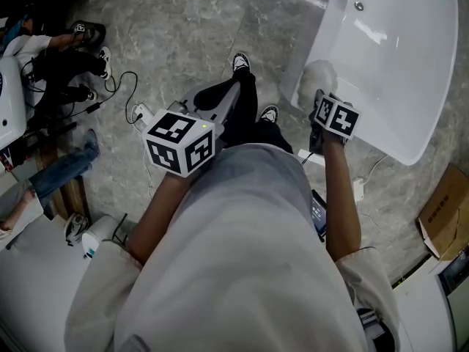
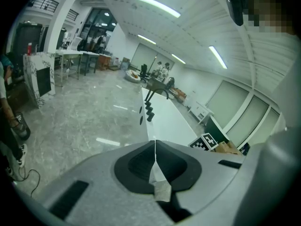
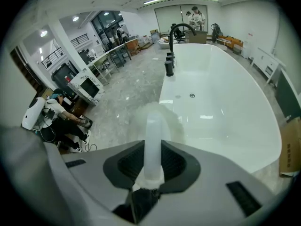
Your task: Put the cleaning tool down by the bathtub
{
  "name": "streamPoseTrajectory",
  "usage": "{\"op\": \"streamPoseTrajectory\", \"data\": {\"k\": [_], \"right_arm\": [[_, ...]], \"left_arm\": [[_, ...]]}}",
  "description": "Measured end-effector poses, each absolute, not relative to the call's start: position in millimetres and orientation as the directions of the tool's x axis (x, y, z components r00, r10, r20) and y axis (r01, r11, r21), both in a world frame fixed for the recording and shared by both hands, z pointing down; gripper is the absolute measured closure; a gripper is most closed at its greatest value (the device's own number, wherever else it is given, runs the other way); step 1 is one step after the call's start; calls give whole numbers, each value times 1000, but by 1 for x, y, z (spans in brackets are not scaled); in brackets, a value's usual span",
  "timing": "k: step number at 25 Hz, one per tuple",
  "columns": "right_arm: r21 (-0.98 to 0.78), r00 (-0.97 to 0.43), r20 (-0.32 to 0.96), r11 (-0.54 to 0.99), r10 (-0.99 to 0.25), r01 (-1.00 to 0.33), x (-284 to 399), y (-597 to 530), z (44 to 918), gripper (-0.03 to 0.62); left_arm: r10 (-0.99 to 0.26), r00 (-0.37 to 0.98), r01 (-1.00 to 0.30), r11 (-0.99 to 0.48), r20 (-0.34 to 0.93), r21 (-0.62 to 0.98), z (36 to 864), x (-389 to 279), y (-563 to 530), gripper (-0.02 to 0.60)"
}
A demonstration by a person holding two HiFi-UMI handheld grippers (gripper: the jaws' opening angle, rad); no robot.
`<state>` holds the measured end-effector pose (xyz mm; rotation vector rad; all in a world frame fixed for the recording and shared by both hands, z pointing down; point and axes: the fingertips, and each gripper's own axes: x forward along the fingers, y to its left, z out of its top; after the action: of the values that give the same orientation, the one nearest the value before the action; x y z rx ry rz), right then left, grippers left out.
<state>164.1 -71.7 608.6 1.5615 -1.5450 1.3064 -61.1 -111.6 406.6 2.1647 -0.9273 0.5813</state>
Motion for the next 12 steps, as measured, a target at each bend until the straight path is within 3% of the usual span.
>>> {"op": "streamPoseTrajectory", "data": {"k": [12], "right_arm": [[-237, -154, 930, -225, -335, -945, 167, -74, 646, 526]], "left_arm": [[-435, 625, -769, -484, 648, 418, 418, -64, -121, 571]]}}
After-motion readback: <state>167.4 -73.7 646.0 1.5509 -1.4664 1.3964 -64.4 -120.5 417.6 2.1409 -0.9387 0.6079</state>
